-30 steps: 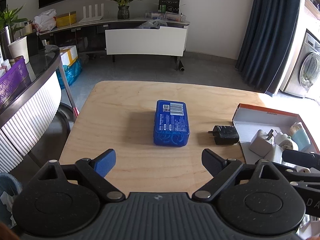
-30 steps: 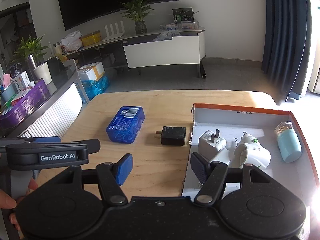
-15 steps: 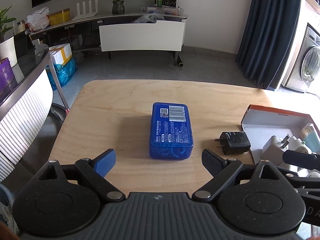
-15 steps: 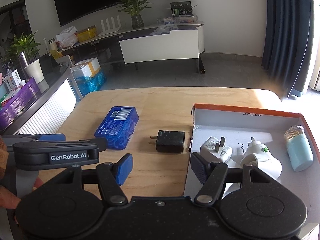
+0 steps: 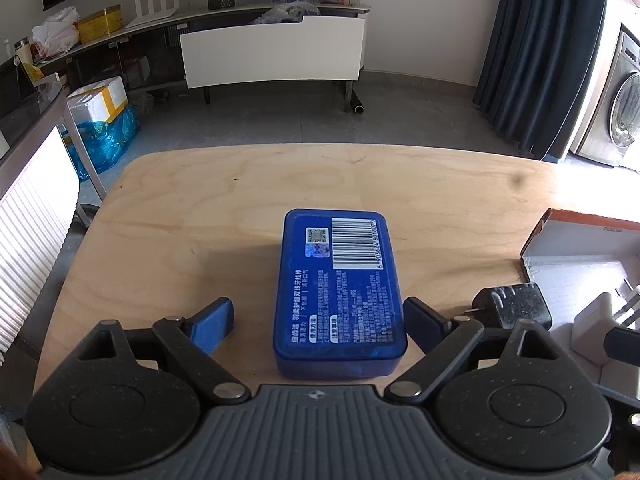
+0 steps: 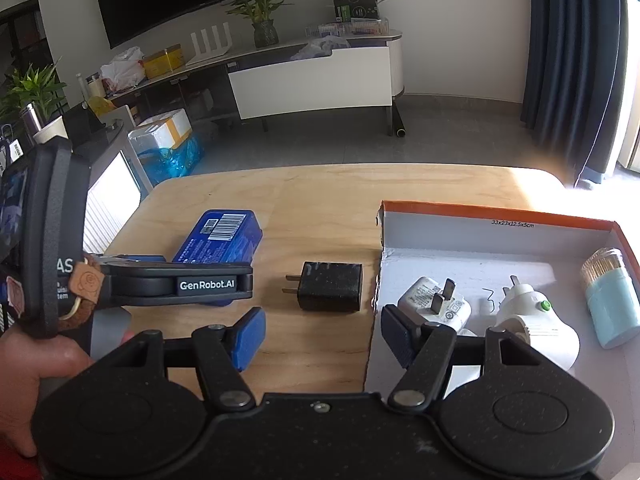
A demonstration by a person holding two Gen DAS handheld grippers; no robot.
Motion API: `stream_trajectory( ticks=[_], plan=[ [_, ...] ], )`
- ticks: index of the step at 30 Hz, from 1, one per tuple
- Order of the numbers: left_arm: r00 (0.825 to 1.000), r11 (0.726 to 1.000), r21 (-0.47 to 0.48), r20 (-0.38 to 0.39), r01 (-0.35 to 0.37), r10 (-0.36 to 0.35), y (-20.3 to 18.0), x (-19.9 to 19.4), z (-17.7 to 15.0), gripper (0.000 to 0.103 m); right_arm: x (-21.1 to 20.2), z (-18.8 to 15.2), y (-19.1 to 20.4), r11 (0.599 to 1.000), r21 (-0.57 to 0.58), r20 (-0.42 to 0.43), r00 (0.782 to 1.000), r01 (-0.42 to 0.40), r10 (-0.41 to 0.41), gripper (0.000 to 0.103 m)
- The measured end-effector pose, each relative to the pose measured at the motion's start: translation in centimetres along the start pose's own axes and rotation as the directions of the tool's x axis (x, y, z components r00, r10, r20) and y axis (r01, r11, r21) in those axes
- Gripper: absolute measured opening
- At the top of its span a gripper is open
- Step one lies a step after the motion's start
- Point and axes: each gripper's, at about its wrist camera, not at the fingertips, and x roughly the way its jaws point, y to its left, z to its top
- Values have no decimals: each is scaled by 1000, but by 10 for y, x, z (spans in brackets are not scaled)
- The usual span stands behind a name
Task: Organize rigid objects
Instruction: 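Grasp the blue plastic case with the left gripper while the right gripper grasps the black charger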
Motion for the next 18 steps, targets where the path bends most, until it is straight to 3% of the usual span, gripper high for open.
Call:
stream_trajectory(
  ticks=[4,6,11,18],
  plan=[
    [999,1000,25,35,-12,11,-1,3,0,83,12,3,2,1000,2,-12,1000,5,-5,78],
    [997,998,54,72,-10,6,-4,0,-2,63,17,3,4,1000,6,-19,1000,7,-7,78],
    [997,999,35,80,-17,14,4,-9,-10,63,32,5,10,1000,13,-39,999,4,-3,78],
    [997,999,-40,78,-28,31,23,-31,-21,63,58,7,12,997,32,-51,997,65,-64,80]
  ],
)
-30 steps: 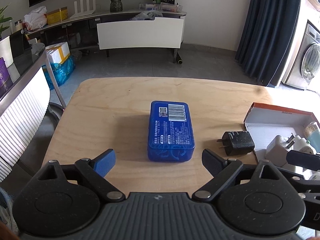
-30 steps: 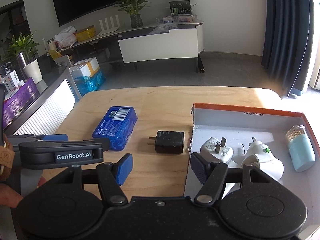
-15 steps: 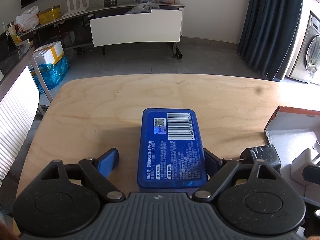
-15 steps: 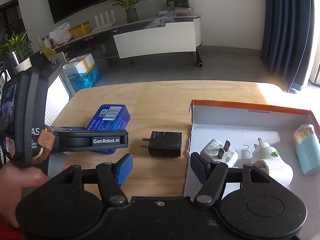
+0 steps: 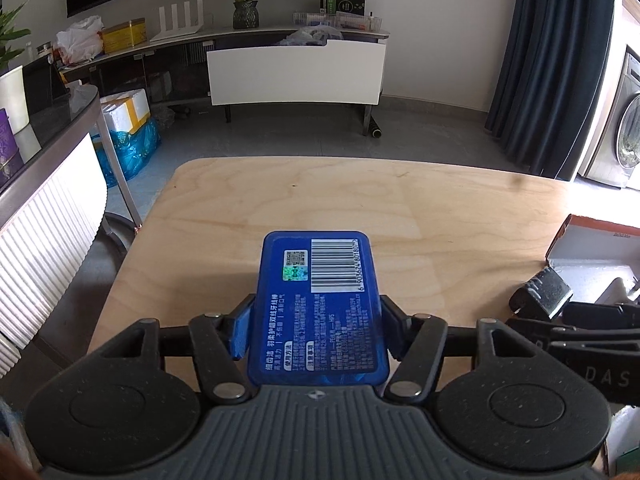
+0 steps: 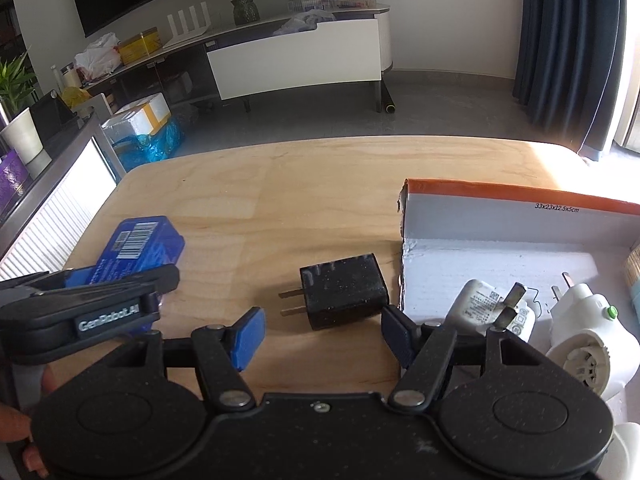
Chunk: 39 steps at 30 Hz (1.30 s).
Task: Organize rigid objects
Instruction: 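Grasp the blue plastic case with the left gripper while the right gripper grasps the black charger, then carry the blue case in the left gripper and black charger in the right over the box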
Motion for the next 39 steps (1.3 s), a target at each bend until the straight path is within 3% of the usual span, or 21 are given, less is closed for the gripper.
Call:
stream_trajectory(
  ticks=[4,10,12,13,21,26,28,30,32,34,39],
  plan=[
    [1000,999,-32,-9,12,-12,1,-7,-6,63,8,-1,10,995,-91,20,999,49,-47,84],
    [1000,999,-43,-5,22,-23,2,-12,-13,63,9,1,5,994,-111,17,1000,27,-25,83],
    [1000,998,-49,-4,31,-31,3,-13,-13,63,6,3,6,993,-113,23,1000,10,-8,49],
    [999,998,-50,-1,32,-32,3,-15,-13,63,6,3,7,993,-118,23,1000,17,-15,45],
    [999,998,-58,6,36,-36,7,-24,-17,63,-11,-3,8,993,-118,44,999,-26,32,44],
    [999,998,-57,0,33,-33,7,-30,-26,63,-16,-18,20,983,-166,-33,997,-73,68,44],
    [999,998,-58,-7,33,-34,7,-29,-28,63,-15,-21,29,980,-193,-14,999,-37,35,46],
    [999,998,-53,-7,33,-33,6,-30,-29,63,-11,-19,33,982,-189,-13,999,-32,30,62],
    [1000,998,-51,0,31,-31,6,-32,-29,63,-7,-17,35,985,-172,-11,1000,-31,30,64],
    [1000,998,-54,7,28,-28,7,-33,-27,63,-4,-14,36,985,-170,4,1000,-22,23,47],
    [1000,998,-61,21,21,-20,7,-38,-28,63,-13,-16,40,983,-183,20,1000,-20,24,44]
  ],
)
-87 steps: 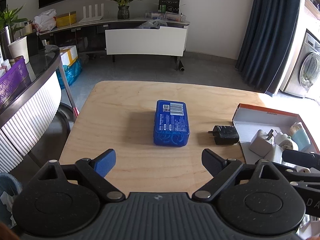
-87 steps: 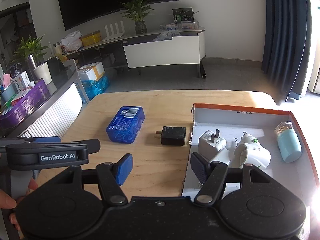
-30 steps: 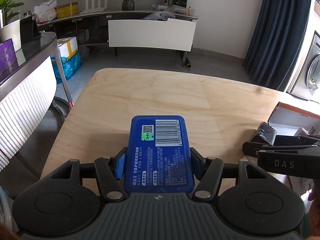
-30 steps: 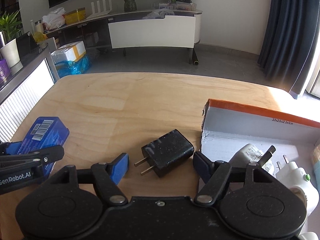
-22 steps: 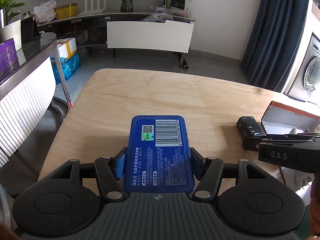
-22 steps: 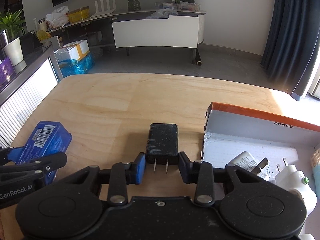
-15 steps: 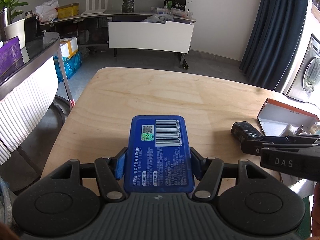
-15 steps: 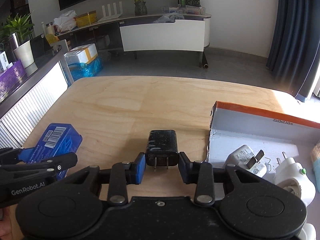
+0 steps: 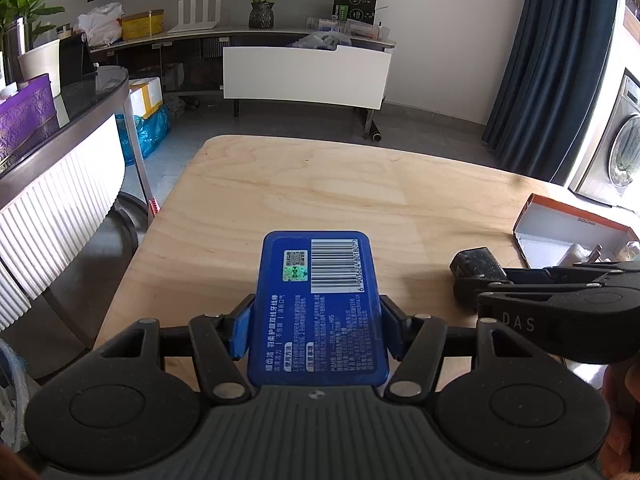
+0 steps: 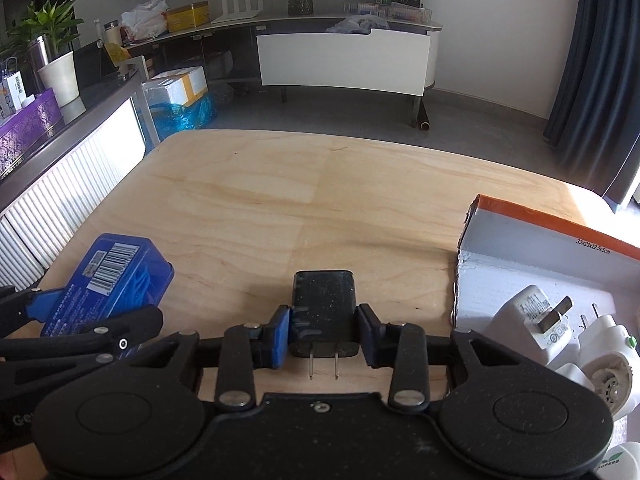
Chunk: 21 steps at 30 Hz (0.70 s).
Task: Organize rigid objects
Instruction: 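Carry the blue case in the left gripper and black charger in the right over the box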
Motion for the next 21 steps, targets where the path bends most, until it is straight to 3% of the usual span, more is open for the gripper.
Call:
stream_trajectory(
  ticks=[21],
  plan=[
    [996,1000,-20,85,-16,18,-9,-77,-1,63,-102,-12,20,998,5,100,993,-59,58,44]
  ],
)
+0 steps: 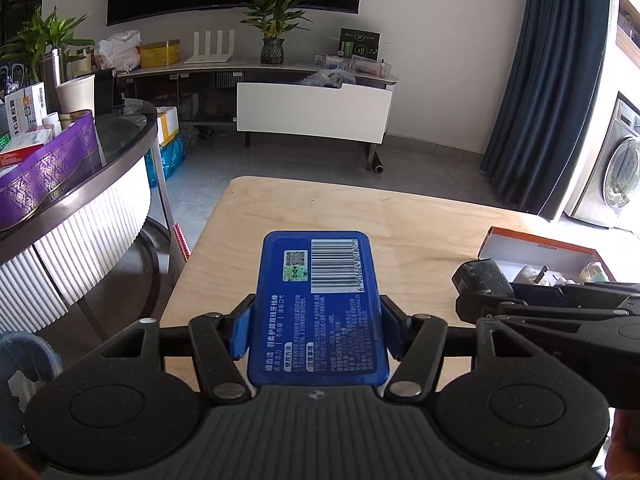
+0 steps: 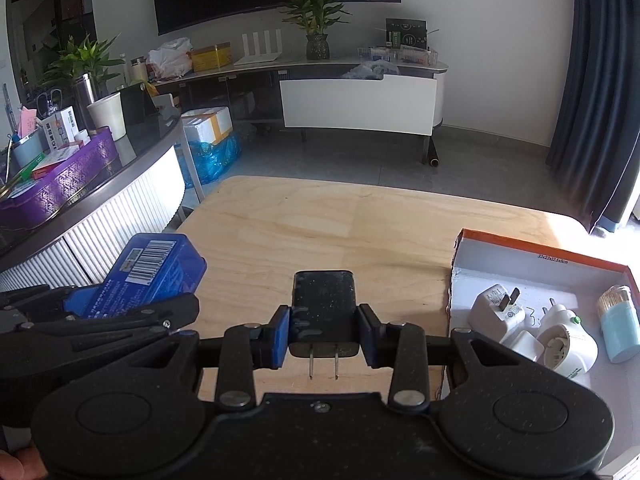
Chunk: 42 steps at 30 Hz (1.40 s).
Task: Organize rigid objects
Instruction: 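Carry the blue case in the left gripper and black charger in the right over the box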
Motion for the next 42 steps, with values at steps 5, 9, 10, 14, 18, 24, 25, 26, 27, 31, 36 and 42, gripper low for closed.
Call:
stream_trajectory(
  ticks=[5,9,10,14,18,24,25,26,27,31,36,42],
  plan=[
    [1000,1000,6,17,13,-13,-4,-19,-5,63,-26,-10,4,1000,-8,14,1000,1,-1,44],
    [999,1000,10,32,18,-18,-7,-31,-9,63,-44,-16,4,1000,2,34,999,0,0,44],
    [999,1000,11,36,19,-20,-8,-35,-10,63,-48,-18,4,1000,2,40,999,1,-1,44],
    [998,999,20,51,25,-26,-12,-45,-15,63,-65,-24,1,1000,11,62,998,0,-1,44],
    [998,999,25,56,36,-38,-16,-51,-17,63,-79,-30,-1,1000,22,77,997,1,-2,44],
    [997,998,45,62,52,-55,-23,-59,-25,63,-95,-42,-10,999,34,89,996,-5,2,44],
    [997,997,50,63,52,-55,-24,-59,-26,63,-97,-44,-11,999,34,90,996,-4,1,44],
    [996,997,52,63,54,-58,-25,-60,-28,63,-99,-45,-12,999,35,93,996,-2,-2,44],
    [996,997,53,62,59,-62,-26,-61,-28,63,-102,-47,-14,999,37,97,995,1,-5,44],
    [995,995,75,63,67,-72,-32,-63,-32,63,-110,-53,-20,999,52,107,994,12,-17,44],
    [994,993,94,72,71,-78,-37,-65,-34,63,-117,-59,-30,997,76,112,993,21,-30,44],
    [992,990,108,80,85,-94,-46,-68,-36,63,-126,-64,-41,994,103,123,991,30,-43,44]
  ],
)
